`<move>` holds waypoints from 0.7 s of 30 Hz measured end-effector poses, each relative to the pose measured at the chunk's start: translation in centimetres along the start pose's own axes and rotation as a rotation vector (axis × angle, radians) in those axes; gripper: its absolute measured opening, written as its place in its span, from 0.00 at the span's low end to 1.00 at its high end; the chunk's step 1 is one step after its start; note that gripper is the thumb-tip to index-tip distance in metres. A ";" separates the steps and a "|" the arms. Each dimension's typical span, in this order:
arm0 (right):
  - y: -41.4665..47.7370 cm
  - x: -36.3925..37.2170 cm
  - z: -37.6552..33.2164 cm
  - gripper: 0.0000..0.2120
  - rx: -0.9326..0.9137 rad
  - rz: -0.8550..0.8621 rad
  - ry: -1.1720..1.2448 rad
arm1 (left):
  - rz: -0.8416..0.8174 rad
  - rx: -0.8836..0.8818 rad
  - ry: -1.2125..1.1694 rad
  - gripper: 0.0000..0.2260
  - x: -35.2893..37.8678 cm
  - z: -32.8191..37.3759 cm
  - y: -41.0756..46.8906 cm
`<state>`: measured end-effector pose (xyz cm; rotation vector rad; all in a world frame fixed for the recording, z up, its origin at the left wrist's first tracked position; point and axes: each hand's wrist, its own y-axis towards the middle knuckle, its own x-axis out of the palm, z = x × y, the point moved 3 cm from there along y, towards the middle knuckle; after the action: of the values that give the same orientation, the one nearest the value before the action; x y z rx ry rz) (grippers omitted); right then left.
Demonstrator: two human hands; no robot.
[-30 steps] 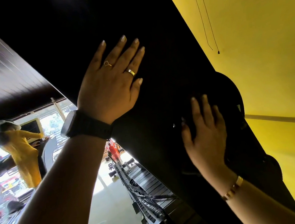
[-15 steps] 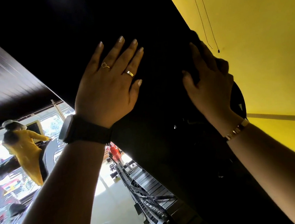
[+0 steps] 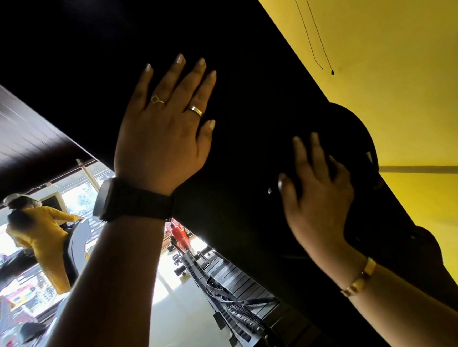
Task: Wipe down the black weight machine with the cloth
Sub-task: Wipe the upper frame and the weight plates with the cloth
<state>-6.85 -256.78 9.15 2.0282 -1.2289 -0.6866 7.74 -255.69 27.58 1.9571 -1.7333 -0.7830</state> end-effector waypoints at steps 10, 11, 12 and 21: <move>-7.0 0.8 -0.9 0.27 -0.625 -0.059 -0.161 | 0.023 0.010 0.000 0.25 0.1 0.1 -0.2; -6.5 0.8 -0.2 0.27 -0.634 -0.063 -0.168 | 0.023 0.009 -0.002 0.25 0.2 0.1 -0.2; -5.7 0.8 0.4 0.28 -0.611 -0.069 -0.170 | 0.022 0.008 0.000 0.25 0.2 0.0 -0.2; 2.3 -0.1 -0.6 0.28 -0.186 -0.040 -0.110 | 0.021 0.003 0.002 0.25 0.2 0.1 -0.2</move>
<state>-7.69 -257.29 11.29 1.8870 -1.1432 -0.9082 7.81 -255.84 27.32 1.9381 -1.7520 -0.7713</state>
